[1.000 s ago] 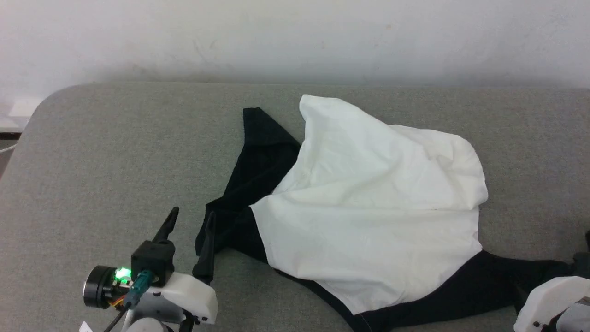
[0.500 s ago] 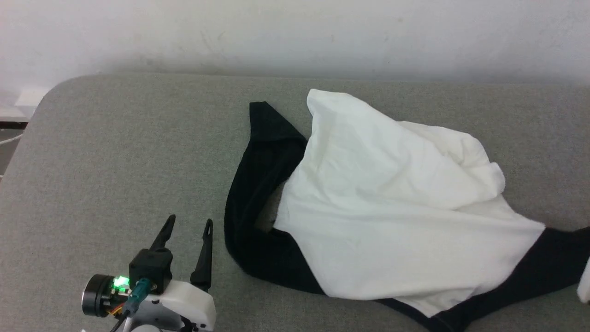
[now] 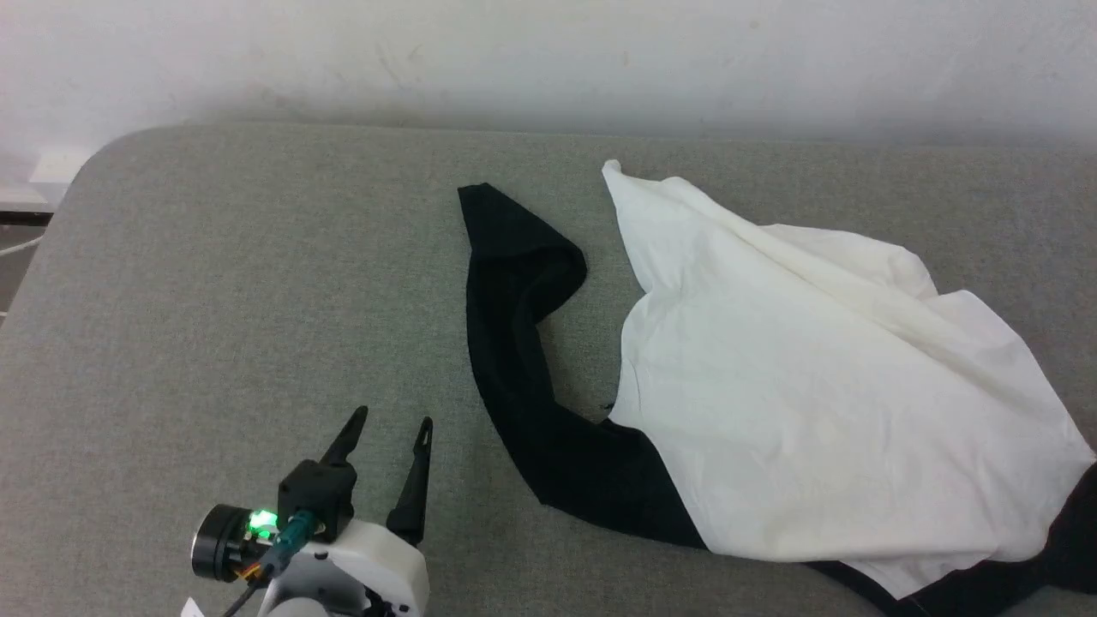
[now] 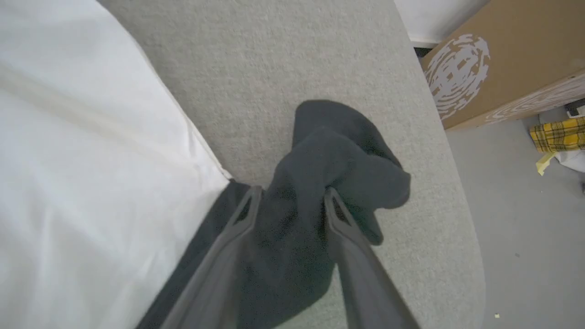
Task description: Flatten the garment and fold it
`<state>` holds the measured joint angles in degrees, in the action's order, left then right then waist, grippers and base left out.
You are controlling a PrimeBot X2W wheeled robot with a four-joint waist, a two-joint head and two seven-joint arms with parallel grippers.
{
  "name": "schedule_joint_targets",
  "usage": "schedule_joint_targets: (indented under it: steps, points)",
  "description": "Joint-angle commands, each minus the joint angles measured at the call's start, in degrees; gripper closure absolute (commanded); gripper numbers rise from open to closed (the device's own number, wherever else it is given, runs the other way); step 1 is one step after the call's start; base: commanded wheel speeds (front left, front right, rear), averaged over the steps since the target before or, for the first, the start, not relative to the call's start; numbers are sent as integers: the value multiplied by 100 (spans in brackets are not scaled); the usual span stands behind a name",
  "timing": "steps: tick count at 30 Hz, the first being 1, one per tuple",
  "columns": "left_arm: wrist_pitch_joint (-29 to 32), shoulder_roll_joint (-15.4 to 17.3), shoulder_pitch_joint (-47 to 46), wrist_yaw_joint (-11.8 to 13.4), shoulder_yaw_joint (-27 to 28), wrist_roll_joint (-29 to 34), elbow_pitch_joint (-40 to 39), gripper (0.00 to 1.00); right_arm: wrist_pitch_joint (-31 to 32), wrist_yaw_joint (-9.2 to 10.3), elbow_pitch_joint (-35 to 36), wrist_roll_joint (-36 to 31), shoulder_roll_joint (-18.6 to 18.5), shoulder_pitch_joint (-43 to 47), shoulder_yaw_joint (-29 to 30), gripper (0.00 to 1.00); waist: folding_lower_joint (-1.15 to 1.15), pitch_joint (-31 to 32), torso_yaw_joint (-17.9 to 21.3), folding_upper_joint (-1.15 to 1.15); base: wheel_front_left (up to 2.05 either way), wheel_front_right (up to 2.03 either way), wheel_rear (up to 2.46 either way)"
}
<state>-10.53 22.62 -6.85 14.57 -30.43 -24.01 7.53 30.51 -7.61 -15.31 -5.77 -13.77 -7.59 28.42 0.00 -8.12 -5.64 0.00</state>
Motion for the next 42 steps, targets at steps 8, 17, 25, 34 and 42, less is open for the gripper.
schedule_joint_targets:
  steps: [8, 17, 25, 34, 42]
  points:
    - [524, 99, -569, -435, -56, -257, 345, 0, -854, 12, 1188, 526, 669, -198, -682, 0, 0, -127, 475, 0, 0, 0, 0]
    - [1951, 132, -1686, -894, -165, -600, 1339, 0, -1092, 12, 2353, 1055, 975, 206, -1242, 0, 0, -561, 1028, 0, 0, 0, 0]
    - [2676, -37, -2084, -1467, -257, -1092, 1942, 0, -1286, 12, 2250, 1094, 1062, 348, -1302, 0, 0, -869, 1203, 0, 0, 0, 0]
    - [2578, -43, -2116, -1805, -438, -1123, 2200, 100, -1450, 12, 2008, 976, 1083, 262, -1366, 0, 0, -831, 1146, 0, 0, 0, 0]
    - [704, 214, -2117, -1059, 221, -707, 1208, 100, -1502, 12, 1969, 935, 1087, 349, -1334, 0, 0, -500, 997, 0, 0, 0, 0]
